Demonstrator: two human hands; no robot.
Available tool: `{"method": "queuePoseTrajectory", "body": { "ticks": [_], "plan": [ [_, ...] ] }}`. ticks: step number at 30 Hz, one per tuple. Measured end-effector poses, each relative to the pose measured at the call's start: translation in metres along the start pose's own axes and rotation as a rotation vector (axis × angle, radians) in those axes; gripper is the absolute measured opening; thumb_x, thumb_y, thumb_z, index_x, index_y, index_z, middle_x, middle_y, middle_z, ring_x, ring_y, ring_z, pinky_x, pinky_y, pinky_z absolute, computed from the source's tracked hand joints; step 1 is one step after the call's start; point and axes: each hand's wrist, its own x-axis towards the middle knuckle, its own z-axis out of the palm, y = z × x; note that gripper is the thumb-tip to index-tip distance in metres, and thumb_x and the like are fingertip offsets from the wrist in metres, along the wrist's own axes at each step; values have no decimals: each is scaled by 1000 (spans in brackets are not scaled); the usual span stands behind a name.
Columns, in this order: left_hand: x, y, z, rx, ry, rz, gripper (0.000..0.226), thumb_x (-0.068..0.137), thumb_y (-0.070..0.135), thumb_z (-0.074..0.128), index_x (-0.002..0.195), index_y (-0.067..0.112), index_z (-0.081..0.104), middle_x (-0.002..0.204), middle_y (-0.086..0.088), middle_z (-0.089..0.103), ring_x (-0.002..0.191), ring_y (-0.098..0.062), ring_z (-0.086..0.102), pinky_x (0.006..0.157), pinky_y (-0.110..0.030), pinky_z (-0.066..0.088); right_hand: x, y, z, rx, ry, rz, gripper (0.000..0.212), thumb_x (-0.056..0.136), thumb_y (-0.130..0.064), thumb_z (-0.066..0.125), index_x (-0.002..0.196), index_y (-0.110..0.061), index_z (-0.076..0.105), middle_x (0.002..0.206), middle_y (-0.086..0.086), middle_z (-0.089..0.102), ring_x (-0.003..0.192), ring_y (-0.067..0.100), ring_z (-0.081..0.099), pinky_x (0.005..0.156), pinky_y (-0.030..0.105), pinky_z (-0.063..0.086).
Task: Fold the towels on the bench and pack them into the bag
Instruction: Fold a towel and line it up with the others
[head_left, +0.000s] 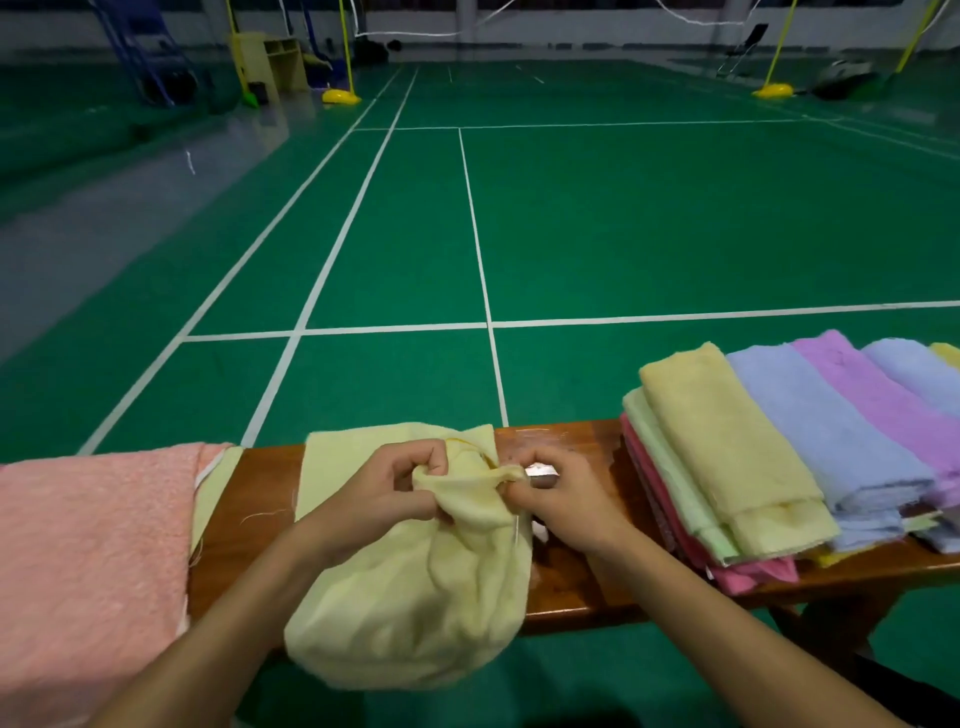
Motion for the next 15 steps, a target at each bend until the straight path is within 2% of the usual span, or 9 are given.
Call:
{"method": "queuePoseTrajectory", "body": {
  "ticks": [2, 3, 5, 7, 10, 13, 15],
  "plan": [
    [1, 1, -1, 1, 6, 4, 24, 69, 7, 68, 79, 10, 47, 78, -2, 44, 73, -13, 41, 62, -19, 40, 5, 2, 7, 115, -35, 48, 9, 84, -2, 79, 83, -10, 73, 120, -13, 75, 109, 2, 69, 94, 30, 53],
    [2, 2, -2, 2, 10, 8, 23, 70, 3, 66, 79, 10, 47, 77, -1, 43, 72, -12, 41, 61, -18, 39, 9, 5, 11, 169, -56, 68, 9, 84, -2, 79, 84, -8, 73, 135, -12, 69, 124, 2, 64, 106, 31, 49],
    [1, 1, -5, 5, 14, 16, 22, 71, -4, 61, 77, 11, 46, 77, -2, 42, 71, -12, 40, 61, -18, 38, 14, 9, 17, 270, -74, 85, 9, 82, -3, 79, 85, -6, 71, 147, -12, 62, 138, 3, 55, 117, 35, 40],
    [0, 2, -9, 12, 16, 18, 22, 71, -5, 59, 76, 13, 47, 78, -5, 40, 72, -14, 37, 61, -19, 36, 19, 10, 21, 346, -61, 69, 10, 84, 2, 77, 89, 4, 69, 147, -11, 63, 138, 5, 55, 119, 39, 39],
    [-4, 3, -16, 15, 29, 14, 21, 72, -5, 59, 75, 12, 48, 78, -6, 41, 73, -14, 38, 61, -19, 39, 20, 2, 24, 413, -16, 61, 7, 85, 14, 71, 89, 14, 65, 138, -1, 70, 128, 18, 66, 114, 50, 47],
    [-12, 7, -27, 86, 25, 7, 20, 73, 1, 64, 79, 10, 47, 78, -7, 43, 73, -13, 42, 63, -18, 42, 23, -4, 14, 293, -24, -1, 12, 78, 11, 80, 84, 3, 74, 130, 4, 74, 122, 23, 70, 109, 53, 52],
    [-18, 5, -39, 311, 58, -20, 19, 79, 16, 69, 83, 20, 50, 80, -10, 48, 72, -17, 45, 64, -28, 41, 24, -10, 2, 131, -54, -84, 19, 72, 8, 84, 80, -8, 78, 128, 4, 74, 121, 19, 69, 106, 42, 54]
  ]
}}
